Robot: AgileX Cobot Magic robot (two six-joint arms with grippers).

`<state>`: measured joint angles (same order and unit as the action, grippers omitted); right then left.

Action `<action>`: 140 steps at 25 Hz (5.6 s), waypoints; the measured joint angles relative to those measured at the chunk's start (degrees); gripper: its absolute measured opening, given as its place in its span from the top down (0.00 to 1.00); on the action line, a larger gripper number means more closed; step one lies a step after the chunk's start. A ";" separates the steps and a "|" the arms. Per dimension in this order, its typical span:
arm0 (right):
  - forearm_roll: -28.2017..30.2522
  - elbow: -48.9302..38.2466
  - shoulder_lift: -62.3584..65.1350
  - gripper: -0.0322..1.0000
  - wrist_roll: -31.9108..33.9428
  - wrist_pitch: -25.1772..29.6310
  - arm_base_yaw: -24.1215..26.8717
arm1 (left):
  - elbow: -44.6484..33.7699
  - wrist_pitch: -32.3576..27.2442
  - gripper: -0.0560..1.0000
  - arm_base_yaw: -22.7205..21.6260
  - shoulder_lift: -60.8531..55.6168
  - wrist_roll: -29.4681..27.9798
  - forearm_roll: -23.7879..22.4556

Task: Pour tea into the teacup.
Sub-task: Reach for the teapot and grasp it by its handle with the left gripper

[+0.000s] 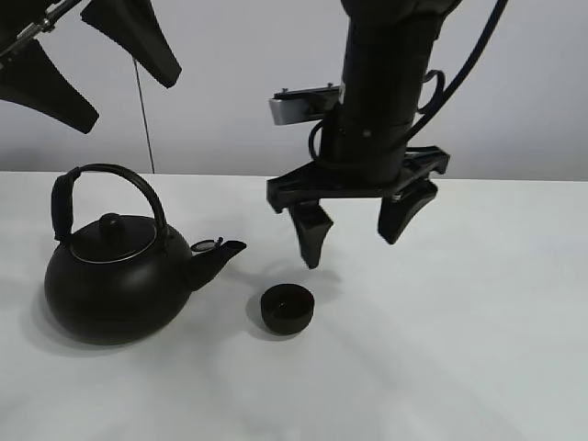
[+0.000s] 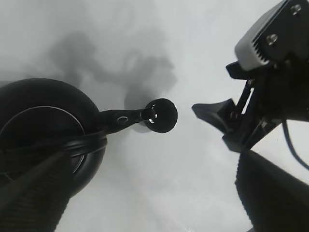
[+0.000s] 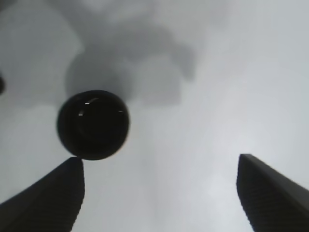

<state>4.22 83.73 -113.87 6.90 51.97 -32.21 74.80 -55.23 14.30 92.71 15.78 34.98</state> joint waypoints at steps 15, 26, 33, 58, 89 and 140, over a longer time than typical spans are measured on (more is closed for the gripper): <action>7.96 -0.05 12.40 0.40 0.74 5.41 26.40 | 0.00 0.00 0.33 0.00 0.00 0.00 0.00; 7.69 -0.05 38.17 0.40 -6.12 10.53 55.11 | 0.00 0.00 0.33 0.00 0.00 0.00 0.00; -1.04 -0.05 61.72 0.41 -8.73 14.41 50.35 | 0.00 0.00 0.33 0.00 0.00 0.00 0.00; -12.67 -43.27 107.96 0.41 -14.46 15.77 45.92 | 0.00 0.00 0.33 0.00 0.00 0.00 0.00; -1.64 -56.92 112.45 0.41 -6.06 10.04 41.26 | 0.00 0.23 0.33 0.00 0.00 0.00 0.01; -1.64 -56.92 112.45 0.41 -6.06 9.99 40.96 | -45.46 42.29 0.33 0.05 -45.23 4.68 -28.34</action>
<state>2.57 26.81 -1.41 0.85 61.96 8.75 29.33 -12.94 14.34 47.48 20.47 6.64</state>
